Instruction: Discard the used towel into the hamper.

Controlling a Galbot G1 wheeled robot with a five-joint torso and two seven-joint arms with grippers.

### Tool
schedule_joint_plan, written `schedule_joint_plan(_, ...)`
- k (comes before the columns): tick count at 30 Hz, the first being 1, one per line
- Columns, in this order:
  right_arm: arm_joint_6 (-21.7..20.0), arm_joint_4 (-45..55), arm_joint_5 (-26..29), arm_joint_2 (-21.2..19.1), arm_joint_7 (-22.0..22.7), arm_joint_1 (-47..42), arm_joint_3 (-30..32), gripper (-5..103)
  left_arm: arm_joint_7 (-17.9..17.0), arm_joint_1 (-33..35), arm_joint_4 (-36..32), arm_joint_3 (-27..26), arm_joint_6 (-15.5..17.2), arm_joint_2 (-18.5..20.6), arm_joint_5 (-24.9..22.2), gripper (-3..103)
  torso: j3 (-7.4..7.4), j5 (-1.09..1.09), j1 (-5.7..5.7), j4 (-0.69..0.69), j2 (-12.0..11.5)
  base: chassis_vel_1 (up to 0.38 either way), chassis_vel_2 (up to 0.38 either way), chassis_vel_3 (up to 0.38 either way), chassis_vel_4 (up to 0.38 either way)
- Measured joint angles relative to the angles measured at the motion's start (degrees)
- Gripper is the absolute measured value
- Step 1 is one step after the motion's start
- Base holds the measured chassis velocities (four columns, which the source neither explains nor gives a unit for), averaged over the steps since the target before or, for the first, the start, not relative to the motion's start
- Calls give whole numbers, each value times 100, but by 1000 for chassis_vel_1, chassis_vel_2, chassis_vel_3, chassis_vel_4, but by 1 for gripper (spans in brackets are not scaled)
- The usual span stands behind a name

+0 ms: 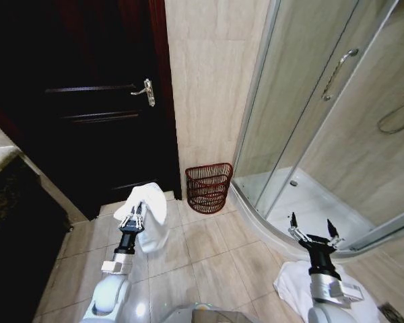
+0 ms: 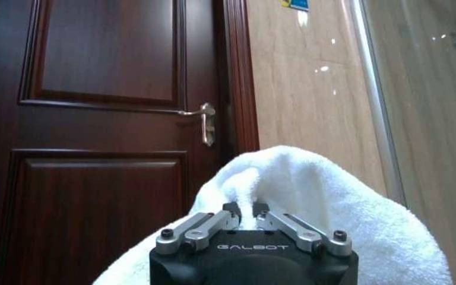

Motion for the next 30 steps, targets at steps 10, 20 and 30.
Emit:
schedule_joint_plan(10, -18, -29, -43, 0, -51, 69, -21, 100, 46, -127, 109, 75, -14, 29, -20, 6, 8, -1, 5, -1, 13, -28, 25, 22, -29)
schedule_joint_plan(20, -31, -62, -65, 0, -67, 104, -33, 100, 109, -269, 52, 101, 152, 23, -12, 6, 19, -1, 14, -1, 30, -111, 108, 117, -107)
schedule_joint_plan(30, -66, -98, -55, 0, -70, 138, -38, 100, 126, -312, 24, 145, 205, 1, 5, 6, 24, 0, 17, 0, 44, -71, 75, 81, -72)
